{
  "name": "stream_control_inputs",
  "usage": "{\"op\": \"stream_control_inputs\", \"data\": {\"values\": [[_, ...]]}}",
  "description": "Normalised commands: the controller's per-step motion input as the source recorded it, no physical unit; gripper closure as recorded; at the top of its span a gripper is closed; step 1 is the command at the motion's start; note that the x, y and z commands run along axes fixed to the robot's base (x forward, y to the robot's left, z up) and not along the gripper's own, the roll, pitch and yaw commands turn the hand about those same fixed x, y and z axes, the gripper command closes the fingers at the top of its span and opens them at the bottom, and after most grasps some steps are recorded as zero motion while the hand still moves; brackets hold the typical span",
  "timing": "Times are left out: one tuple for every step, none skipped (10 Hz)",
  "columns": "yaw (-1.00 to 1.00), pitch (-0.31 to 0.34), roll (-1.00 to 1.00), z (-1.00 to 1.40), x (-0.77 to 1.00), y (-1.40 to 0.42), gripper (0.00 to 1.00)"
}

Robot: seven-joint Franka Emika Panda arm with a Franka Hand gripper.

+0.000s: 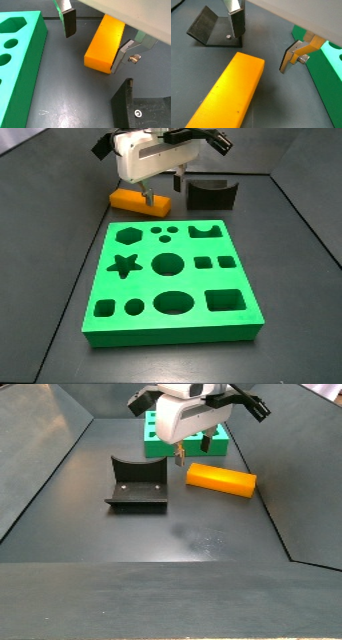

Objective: Pick up the rectangle object. Move up. Place the rectangle object on the fixture. Regrasp the rectangle object. Move to above the board. Insert the rectangle object.
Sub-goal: Pick up the rectangle object.

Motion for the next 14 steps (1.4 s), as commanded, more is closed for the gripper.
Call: {"op": "stream_control_inputs", "data": {"values": [[0.61,-0.067,0.00,-0.13,-0.14,-0.33,0.00],[0.97,-0.094,0.03,-0.12,-0.22,-0.16,0.00],[1.00,-0.061,0.04,-0.13,-0.01,0.00,0.00],[1.00,-0.059,0.04,-0.13,-0.01,0.00,0.00],[0.97,-0.009,0.02,-0.07,0.00,0.03,0.00],[0.53,0.000,0.05,0.00,0.38,0.30,0.00],[0.40,0.061,0.07,0.11,0.28,0.55,0.00],[0.32,0.086,0.02,0.11,0.13,0.74,0.00],[0.23,0.000,-0.08,0.07,0.14,0.09,0.00],[0.00,0.000,0.00,-0.01,0.00,0.02,0.00],[0.14,-0.099,0.04,-0.41,-0.13,-0.18,0.00],[0.16,-0.109,0.04,-0.43,-0.16,-0.21,0.00],[0.11,-0.111,0.02,-0.39,-0.19,-0.02,0.00],[0.09,-0.049,0.00,-0.23,-0.12,0.10,0.00]]}}
